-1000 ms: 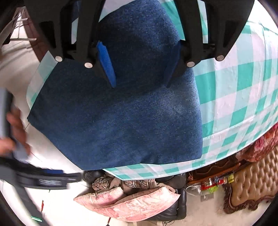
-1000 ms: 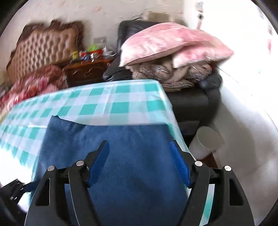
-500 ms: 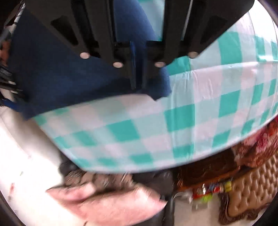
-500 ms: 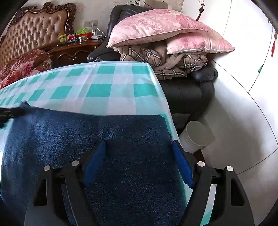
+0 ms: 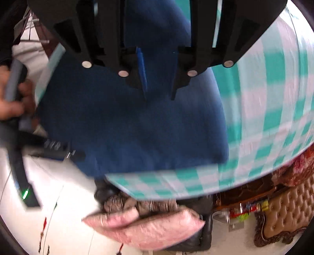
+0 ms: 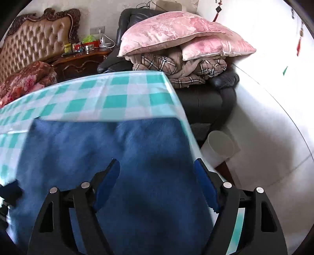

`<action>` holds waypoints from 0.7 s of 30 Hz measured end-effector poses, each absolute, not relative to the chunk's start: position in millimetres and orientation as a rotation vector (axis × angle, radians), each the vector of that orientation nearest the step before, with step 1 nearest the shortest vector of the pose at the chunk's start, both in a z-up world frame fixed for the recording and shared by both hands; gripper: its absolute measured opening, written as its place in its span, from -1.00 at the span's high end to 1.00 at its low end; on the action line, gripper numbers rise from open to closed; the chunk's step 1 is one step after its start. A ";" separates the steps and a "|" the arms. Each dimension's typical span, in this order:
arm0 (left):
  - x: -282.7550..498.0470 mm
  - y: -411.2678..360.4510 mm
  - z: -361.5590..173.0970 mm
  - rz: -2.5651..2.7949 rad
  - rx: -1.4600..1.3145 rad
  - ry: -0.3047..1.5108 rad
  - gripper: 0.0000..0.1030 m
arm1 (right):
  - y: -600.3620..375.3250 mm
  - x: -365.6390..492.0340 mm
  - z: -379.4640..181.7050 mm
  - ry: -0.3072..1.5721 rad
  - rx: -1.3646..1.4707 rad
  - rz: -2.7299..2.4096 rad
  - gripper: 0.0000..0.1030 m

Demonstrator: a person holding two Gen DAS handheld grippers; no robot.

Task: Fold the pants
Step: 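Open both tools and smooth the folded jeans flat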

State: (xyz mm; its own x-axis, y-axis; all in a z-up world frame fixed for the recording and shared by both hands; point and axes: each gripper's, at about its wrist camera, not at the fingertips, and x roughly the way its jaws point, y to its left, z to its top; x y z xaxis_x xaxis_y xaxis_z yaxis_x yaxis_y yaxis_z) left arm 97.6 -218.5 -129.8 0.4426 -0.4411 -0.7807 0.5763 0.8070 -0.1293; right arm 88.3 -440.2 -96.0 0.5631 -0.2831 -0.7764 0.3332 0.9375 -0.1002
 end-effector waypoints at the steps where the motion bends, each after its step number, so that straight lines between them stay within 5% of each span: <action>1: 86.4 -217.5 -136.1 -0.619 0.178 0.923 0.50 | -434.6 78.9 -97.9 0.916 0.063 -0.362 -0.46; 12: 55.2 -202.8 -127.5 -0.576 0.205 0.905 0.19 | -410.7 28.2 -123.4 0.971 0.047 -0.380 -0.47; 21: 45.5 -195.9 -130.1 -0.582 0.224 0.921 0.17 | -407.9 26.4 -125.6 0.968 0.036 -0.385 -0.48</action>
State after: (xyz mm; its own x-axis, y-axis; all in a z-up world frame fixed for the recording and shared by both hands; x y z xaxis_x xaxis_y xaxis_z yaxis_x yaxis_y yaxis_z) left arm 45.5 -195.9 -130.1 0.4651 -0.3763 -0.8013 0.5618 0.8250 -0.0613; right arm 26.4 -407.9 -125.6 0.5048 -0.3030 -0.8083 0.3348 0.9318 -0.1402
